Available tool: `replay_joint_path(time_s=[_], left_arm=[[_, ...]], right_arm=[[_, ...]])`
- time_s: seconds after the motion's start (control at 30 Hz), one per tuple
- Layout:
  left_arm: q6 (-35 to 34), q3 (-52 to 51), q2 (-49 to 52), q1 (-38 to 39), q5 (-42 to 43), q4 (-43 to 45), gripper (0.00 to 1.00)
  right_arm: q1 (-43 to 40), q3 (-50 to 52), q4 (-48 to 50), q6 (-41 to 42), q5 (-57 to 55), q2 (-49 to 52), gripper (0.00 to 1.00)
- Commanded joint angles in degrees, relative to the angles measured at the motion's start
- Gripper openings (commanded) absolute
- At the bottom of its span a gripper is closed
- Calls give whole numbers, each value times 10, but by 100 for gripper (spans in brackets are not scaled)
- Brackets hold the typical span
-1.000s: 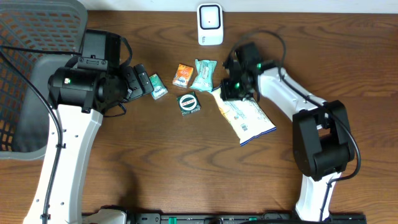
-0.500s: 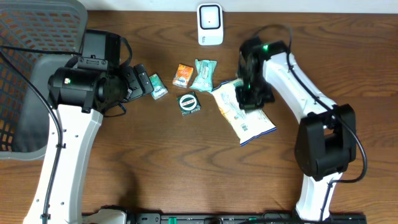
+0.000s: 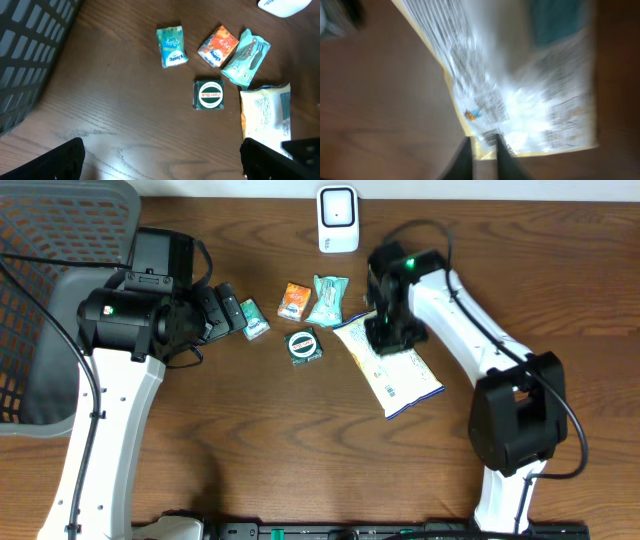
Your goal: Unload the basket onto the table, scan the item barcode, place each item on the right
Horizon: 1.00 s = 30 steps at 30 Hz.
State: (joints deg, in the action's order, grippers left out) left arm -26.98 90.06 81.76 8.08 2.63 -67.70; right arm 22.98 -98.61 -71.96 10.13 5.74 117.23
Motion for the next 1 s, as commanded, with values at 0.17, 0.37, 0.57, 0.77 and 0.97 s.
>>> replay_joint_path(time_s=[0.17,0.37,0.57,0.77,0.97], left_arm=[[3,5,-3,-1,-6,-2,98],[3,5,-3,-1,-6,-2,98],[3,5,-3,-1,-6,-2,98],[3,5,-3,-1,-5,-2,98],[3,5,-3,-1,-6,-2,98]], right_arm=[[-46,-2,103,-42,32,-8,11],[-28,92,233,-45,61,10,13],[-27,103,256,-23,47,13,17],[-68,-24,119,-27,47,12,29],[-126,-37,76,-123,65,14,55]])
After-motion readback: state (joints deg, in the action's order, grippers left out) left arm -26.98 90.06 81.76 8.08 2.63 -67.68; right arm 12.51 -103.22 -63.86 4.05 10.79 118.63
